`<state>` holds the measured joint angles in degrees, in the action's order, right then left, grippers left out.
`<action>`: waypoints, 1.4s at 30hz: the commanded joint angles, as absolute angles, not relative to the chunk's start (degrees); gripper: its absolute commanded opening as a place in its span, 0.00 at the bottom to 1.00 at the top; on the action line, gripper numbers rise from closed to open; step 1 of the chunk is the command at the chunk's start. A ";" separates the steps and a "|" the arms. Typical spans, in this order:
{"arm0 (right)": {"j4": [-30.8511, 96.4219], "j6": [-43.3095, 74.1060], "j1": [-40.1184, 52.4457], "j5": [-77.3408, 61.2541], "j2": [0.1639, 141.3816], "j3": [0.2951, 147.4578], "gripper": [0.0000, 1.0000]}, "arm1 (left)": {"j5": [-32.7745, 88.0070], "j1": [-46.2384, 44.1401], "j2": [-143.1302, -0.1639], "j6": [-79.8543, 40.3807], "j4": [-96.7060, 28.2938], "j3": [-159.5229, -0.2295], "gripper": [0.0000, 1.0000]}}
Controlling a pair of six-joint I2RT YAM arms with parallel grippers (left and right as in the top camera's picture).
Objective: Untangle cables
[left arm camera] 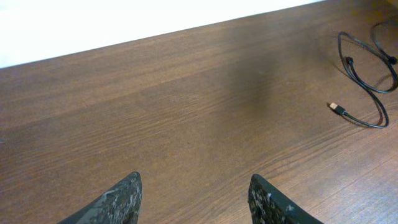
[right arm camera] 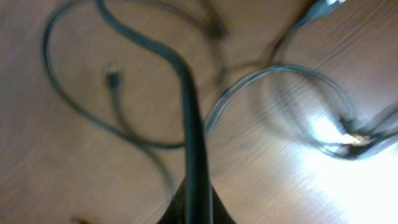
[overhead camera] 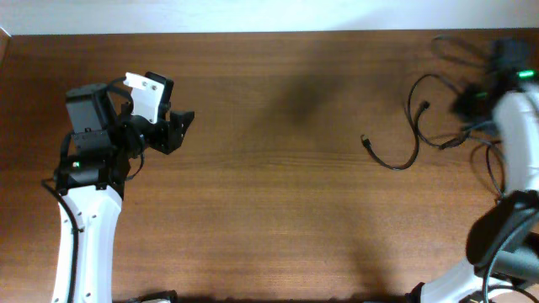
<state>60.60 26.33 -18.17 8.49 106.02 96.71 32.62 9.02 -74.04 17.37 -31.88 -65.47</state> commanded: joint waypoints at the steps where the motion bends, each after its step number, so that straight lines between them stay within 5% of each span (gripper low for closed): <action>1: 64.38 19.75 -28.73 8.49 105.34 104.92 0.04 | 33.47 8.78 -74.19 17.65 -31.79 -65.78 0.56; 8: 64.31 16.95 -47.88 0.27 105.36 106.83 0.04 | 33.43 8.78 -74.19 17.65 -31.77 -65.78 0.55; 9: 64.27 16.93 -49.01 -2.81 105.38 106.83 0.31 | 33.43 8.78 -74.19 17.65 -31.77 -65.78 0.55; 10: 64.36 16.93 -49.87 -5.02 105.38 106.78 0.80 | 33.45 8.78 -74.19 17.65 -31.77 -65.78 0.56; 11: 64.69 16.93 -49.93 -5.26 105.38 106.72 0.99 | 33.43 8.78 -74.19 17.65 -31.79 -65.78 0.55; 20: 72.47 17.67 -43.11 -4.99 105.38 105.38 0.99 | 33.47 8.78 -74.19 17.65 -31.77 -65.78 0.55; 27: 64.14 -5.87 -21.63 -4.95 106.61 93.80 0.99 | 33.01 8.78 -74.19 20.27 -31.83 -65.78 0.64; 34: 52.84 -22.72 -13.76 -4.91 107.44 81.43 0.99 | 33.01 8.78 -74.19 20.25 -32.23 -65.78 0.64; 38: 46.76 -18.28 -13.89 -4.95 107.44 74.63 1.00 | 33.04 8.78 -74.19 20.25 -32.23 -65.78 0.65; 42: 44.60 10.55 -13.85 -5.02 107.44 72.05 0.89 | 33.06 8.78 -74.19 20.25 -32.25 -65.78 0.63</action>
<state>44.73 -9.45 -13.89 -4.64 107.11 73.08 32.60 9.02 -74.11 19.38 -32.32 -65.47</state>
